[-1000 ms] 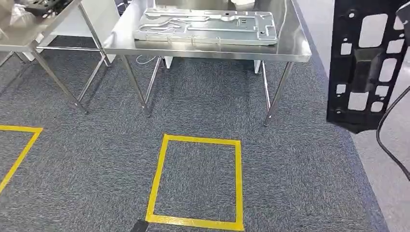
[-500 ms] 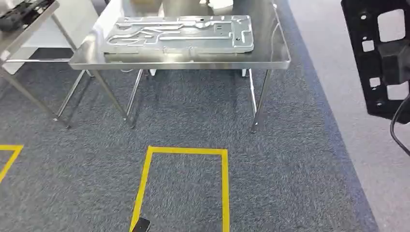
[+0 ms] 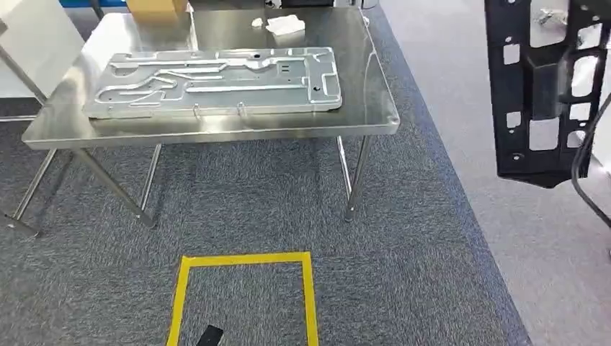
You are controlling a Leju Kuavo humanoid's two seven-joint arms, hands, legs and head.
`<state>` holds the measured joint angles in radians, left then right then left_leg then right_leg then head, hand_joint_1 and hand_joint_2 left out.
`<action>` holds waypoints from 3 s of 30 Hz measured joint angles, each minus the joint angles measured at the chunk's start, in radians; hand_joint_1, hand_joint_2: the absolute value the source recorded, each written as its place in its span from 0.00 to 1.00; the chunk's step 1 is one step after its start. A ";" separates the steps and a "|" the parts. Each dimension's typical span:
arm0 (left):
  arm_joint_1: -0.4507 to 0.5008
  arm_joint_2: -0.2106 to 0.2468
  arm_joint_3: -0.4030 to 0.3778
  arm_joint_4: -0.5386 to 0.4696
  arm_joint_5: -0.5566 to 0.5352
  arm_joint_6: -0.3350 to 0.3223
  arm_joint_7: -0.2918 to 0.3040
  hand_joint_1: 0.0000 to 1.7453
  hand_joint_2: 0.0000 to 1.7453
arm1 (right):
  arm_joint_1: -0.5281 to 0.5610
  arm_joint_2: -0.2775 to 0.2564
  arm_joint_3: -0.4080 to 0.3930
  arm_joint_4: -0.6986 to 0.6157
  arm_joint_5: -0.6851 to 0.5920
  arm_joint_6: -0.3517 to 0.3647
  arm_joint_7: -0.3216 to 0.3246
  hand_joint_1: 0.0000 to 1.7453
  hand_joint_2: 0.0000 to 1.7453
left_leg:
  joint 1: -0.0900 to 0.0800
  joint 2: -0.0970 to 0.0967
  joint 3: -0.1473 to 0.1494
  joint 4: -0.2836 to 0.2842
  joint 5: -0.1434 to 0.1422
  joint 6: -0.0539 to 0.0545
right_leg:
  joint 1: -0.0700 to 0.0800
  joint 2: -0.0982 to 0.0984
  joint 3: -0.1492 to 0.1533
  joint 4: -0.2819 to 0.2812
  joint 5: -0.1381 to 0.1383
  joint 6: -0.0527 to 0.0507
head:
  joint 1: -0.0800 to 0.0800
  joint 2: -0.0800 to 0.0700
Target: Take the parts from the cabinet and place them on the table.
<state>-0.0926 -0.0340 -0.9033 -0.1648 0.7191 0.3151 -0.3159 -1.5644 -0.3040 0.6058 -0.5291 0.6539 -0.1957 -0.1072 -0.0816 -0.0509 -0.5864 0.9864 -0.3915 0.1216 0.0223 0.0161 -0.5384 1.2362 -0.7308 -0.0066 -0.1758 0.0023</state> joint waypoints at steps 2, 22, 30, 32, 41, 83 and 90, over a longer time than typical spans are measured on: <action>0.007 -0.002 0.000 0.000 0.001 0.003 0.000 0.00 1.00 | 0.014 0.002 0.007 0.014 0.001 0.009 0.002 1.00 1.00 | 0.026 0.001 0.023 -0.031 0.004 0.004 | 0.019 0.003 -0.014 0.021 0.122 0.089 | -0.006 0.000; 0.018 -0.006 0.064 0.000 0.108 -0.032 -0.019 0.00 1.00 | -0.007 0.075 0.035 0.050 -0.043 0.088 -0.031 1.00 1.00 | 0.101 0.043 -0.086 0.067 -0.018 -0.110 | -0.089 -0.021 0.176 -0.331 0.147 0.109 | -0.015 0.000; 0.036 -0.003 0.072 0.000 0.107 -0.034 -0.016 0.00 1.00 | 0.107 0.074 0.040 0.076 -0.047 0.074 -0.030 1.00 1.00 | 0.092 0.001 0.022 -0.002 -0.051 -0.077 | -0.057 -0.021 -0.115 -0.036 0.203 0.071 | -0.014 0.000; 0.042 -0.007 0.072 0.000 0.108 -0.034 -0.015 0.00 1.00 | 0.107 0.074 0.041 0.082 -0.047 0.073 -0.030 1.00 1.00 | 0.083 -0.006 0.045 -0.023 -0.053 -0.074 | -0.008 -0.019 -0.104 -0.222 0.365 -0.004 | -0.015 0.000; 0.034 -0.021 0.073 0.002 0.102 -0.032 -0.001 0.00 1.00 | 0.098 0.076 0.044 0.090 -0.052 0.040 -0.061 1.00 1.00 | 0.084 -0.001 0.077 -0.041 -0.069 -0.092 | 0.012 -0.017 -0.089 -0.240 0.386 -0.025 | -0.013 0.000; 0.026 0.008 0.104 0.002 0.143 -0.056 -0.045 0.00 1.00 | -0.066 0.075 0.053 0.092 -0.062 0.082 -0.015 1.00 1.00 | 0.056 0.025 0.086 -0.028 -0.081 -0.074 | -0.016 0.000 -0.053 -0.267 0.322 0.006 | -0.013 0.000; 0.026 0.019 0.104 0.002 0.143 -0.063 -0.049 0.00 1.00 | -0.238 0.116 0.128 0.114 0.019 0.210 0.072 1.00 1.00 | 0.055 0.025 0.084 -0.029 -0.081 -0.074 | -0.019 0.000 -0.056 -0.265 0.321 0.006 | -0.013 0.000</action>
<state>-0.0662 -0.0145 -0.7992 -0.1633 0.8618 0.2525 -0.3647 -1.8026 -0.1885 0.7335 -0.4154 0.6729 0.0140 -0.0348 -0.0270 -0.0257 -0.5026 0.9579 -0.4729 0.0472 0.0037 0.0166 -0.5945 0.9712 -0.4093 -0.0009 -0.1888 0.0023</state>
